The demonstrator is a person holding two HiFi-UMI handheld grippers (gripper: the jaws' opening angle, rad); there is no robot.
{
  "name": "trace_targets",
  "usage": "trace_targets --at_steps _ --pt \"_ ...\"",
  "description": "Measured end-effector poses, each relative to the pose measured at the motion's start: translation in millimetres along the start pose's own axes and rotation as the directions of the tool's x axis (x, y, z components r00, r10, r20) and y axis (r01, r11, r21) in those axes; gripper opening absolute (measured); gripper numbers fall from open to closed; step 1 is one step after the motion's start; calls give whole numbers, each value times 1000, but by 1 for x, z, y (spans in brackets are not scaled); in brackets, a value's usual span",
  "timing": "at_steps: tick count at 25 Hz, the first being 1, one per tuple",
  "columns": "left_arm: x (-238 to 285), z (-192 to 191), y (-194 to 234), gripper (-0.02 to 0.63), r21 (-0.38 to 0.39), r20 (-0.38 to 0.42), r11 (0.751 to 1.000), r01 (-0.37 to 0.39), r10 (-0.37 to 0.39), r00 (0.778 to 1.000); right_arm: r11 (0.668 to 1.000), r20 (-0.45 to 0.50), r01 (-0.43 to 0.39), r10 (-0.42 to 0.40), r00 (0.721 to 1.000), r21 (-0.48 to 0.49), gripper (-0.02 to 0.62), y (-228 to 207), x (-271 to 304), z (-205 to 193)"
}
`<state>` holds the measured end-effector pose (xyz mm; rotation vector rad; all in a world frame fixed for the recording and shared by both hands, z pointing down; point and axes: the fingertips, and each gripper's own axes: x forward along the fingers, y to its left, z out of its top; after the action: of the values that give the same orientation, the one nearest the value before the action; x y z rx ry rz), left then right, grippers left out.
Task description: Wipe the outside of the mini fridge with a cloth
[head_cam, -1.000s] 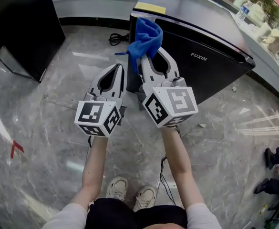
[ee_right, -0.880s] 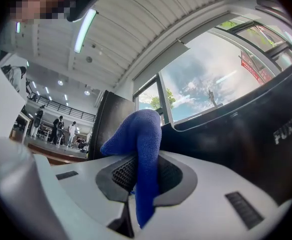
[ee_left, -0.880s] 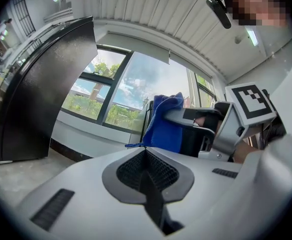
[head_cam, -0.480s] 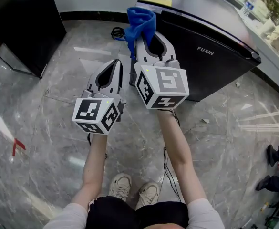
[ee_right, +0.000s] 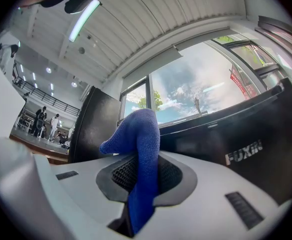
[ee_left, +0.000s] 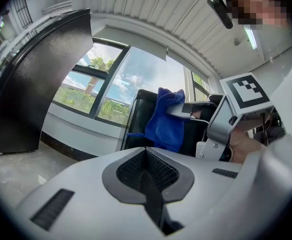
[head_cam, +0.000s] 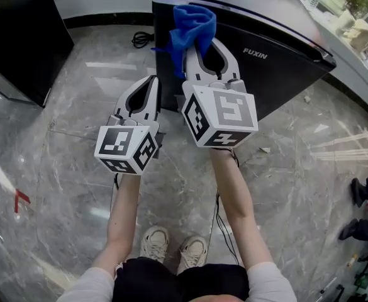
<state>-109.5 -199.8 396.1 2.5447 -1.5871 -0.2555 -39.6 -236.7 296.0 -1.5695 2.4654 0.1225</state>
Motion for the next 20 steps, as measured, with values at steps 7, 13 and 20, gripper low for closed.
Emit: trace_targets --at_steps 7,13,20 --pt "21 -15 -48 5 6 -22 996 85 -84 996 997 15 77 -77 997 -7 80 -51 -35 11" --pt "35 -28 -74 5 -28 -30 991 129 -129 991 988 26 155 -154 988 -19 80 -97 -64 23" --pt "54 -49 -116 5 -37 -65 977 210 -212 975 959 44 282 -280 959 -38 80 -166 -103 35"
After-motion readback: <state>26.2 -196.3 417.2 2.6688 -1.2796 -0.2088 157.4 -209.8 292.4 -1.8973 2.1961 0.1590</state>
